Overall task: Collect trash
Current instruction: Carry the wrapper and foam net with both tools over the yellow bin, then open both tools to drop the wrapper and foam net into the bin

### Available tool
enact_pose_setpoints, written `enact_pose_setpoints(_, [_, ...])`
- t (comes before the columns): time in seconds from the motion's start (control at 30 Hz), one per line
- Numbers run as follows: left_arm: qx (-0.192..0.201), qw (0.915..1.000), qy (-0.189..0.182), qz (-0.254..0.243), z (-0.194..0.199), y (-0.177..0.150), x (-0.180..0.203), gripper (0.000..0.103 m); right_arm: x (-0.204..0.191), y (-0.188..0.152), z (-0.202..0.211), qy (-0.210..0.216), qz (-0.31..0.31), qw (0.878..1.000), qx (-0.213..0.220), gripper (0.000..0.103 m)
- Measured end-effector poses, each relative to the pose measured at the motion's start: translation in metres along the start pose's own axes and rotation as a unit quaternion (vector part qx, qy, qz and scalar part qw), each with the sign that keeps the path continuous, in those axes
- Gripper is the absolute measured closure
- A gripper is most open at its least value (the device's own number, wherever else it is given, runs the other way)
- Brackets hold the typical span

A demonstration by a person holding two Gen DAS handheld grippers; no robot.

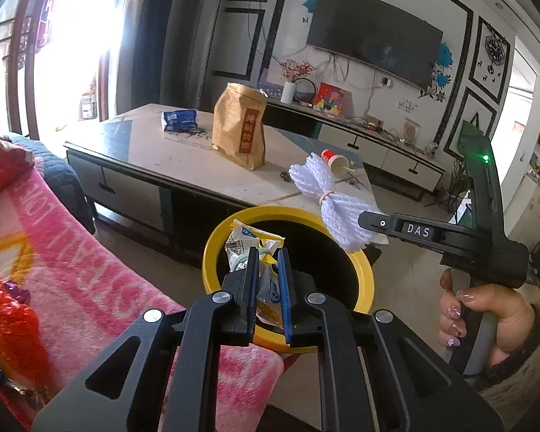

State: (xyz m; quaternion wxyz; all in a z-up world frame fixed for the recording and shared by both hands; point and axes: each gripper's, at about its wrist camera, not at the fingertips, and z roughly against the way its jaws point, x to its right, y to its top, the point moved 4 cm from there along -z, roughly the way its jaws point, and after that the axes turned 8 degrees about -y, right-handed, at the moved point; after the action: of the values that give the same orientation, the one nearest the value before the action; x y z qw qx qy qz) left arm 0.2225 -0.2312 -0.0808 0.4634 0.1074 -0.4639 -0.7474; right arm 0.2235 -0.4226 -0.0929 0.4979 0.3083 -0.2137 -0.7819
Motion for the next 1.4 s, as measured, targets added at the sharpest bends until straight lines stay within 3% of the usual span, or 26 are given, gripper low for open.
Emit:
enact_pose_setpoints(0.47, [-0.042,0.999,-0.011,0.015,-0.049,-0.007,-0.006,0.092,0.018,-0.007,-0.015,-0.02,-0.013,0.999,-0.027,0.093])
enact_pose_setpoints(0.57, [-0.048,0.9986,-0.013,0.018,-0.06,-0.009,-0.008,0.092,0.022,-0.007,-0.016,-0.028,-0.022,0.999,-0.027,0.089])
enact_pose_setpoints(0.63, [-0.059,0.9978,-0.024,0.022,-0.069,-0.008,-0.008,0.09,0.024,-0.007,-0.017,-0.033,-0.026,0.999,-0.028,0.077])
enact_pose_setpoints(0.7, [-0.067,0.9971,-0.027,0.023,-0.073,-0.008,-0.008,0.078,0.027,-0.008,-0.017,-0.041,-0.035,0.998,-0.026,0.067])
enact_pose_setpoints(0.77, [-0.067,0.9971,-0.027,0.025,-0.071,-0.007,-0.008,0.044,0.027,-0.008,-0.017,-0.041,-0.033,0.998,-0.028,0.066])
enact_pose_setpoints(0.93, [-0.056,0.9981,-0.018,0.02,-0.055,-0.006,-0.008,0.011,0.023,-0.007,-0.014,-0.043,-0.029,0.998,-0.021,0.059])
enact_pose_setpoints(1.4, [0.0,0.998,0.05,0.038,0.011,0.002,-0.032,0.007,-0.031,-0.012,0.013,-0.02,0.039,0.999,0.02,0.046])
